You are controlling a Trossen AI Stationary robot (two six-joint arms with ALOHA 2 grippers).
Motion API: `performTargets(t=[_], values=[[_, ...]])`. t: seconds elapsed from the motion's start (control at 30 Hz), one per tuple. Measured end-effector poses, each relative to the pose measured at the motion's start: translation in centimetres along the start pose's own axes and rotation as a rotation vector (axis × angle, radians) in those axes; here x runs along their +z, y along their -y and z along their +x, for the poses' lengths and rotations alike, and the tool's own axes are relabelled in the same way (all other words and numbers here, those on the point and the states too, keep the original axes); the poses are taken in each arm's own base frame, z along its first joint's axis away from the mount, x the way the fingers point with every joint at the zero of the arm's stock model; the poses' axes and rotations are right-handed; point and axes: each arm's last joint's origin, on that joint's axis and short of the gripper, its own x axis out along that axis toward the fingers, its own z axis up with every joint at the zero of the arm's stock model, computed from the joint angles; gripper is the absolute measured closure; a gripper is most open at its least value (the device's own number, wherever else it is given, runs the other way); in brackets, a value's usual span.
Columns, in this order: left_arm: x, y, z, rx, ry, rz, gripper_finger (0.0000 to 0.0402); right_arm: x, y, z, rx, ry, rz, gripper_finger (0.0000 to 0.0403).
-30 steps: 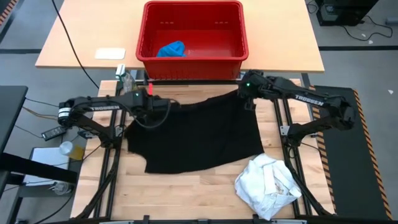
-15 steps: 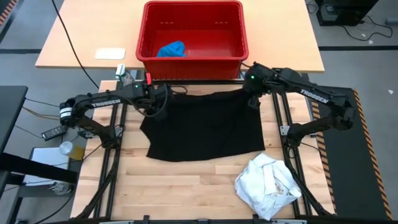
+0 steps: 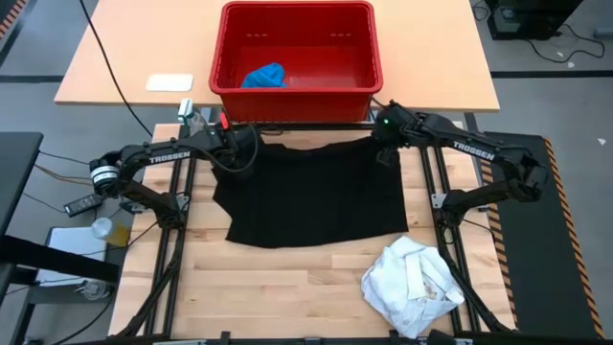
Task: Fold laundry
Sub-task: Fold the black shirt
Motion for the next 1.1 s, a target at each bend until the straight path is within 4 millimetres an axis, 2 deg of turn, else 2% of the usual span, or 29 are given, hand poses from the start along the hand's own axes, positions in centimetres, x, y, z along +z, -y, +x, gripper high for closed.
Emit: performTargets(t=[0.1, 0.2, 0.4, 0.5, 0.6, 0.7, 0.83, 0.9, 0.97, 1.1], values=[[0.9, -0.2, 0.0, 0.011, 0.086, -0.011, 0.0396, 0.5, -0.1, 0.4, 0.03, 0.062, -0.011, 0.0375], [1.1, -0.5, 0.2, 0.001, 0.105, -0.008, 0.0376, 0.6, -0.1, 1.1, 0.054, 0.043, 0.001, 0.0352], [0.6, -2.0, 1.0, 0.03, 0.049, -0.04, 0.0278, 0.2, 0.7, 2.4, -0.033, -0.047, 0.048, 0.0267], [0.3, -2.4, 1.1, 0.034, 0.015, -0.041, 0.0226, 0.4, 1.2, 1.8, -0.021, -0.07, 0.086, 0.0228], [0.4, -2.5, 0.2, 0.015, -0.007, -0.03, 0.0182, 0.8, 1.4, 0.4, 0.062, -0.06, 0.122, 0.02], [0.7, -2.8, -0.6, -0.025, -0.003, -0.014, 0.0148, 1.2, 1.2, -1.1, 0.175, -0.02, 0.143, 0.0185], [0.7, -3.0, -1.5, -0.085, -0.027, 0.061, 0.0116, 1.4, 0.5, -2.0, 0.214, 0.005, 0.135, 0.0182], [0.4, -3.0, -1.9, -0.142, -0.061, 0.084, 0.0105, 1.4, 0.1, -2.4, 0.229, 0.006, 0.13, 0.0183], [-0.2, -2.6, -2.6, -0.273, -0.115, 0.096, 0.0098, 1.4, -0.5, -2.7, 0.261, 0.003, 0.142, 0.0183], [-2.3, -0.1, -4.7, -0.597, -0.246, 0.123, 0.0096, 1.5, -2.1, -3.6, 0.359, 0.005, 0.196, 0.0184]])
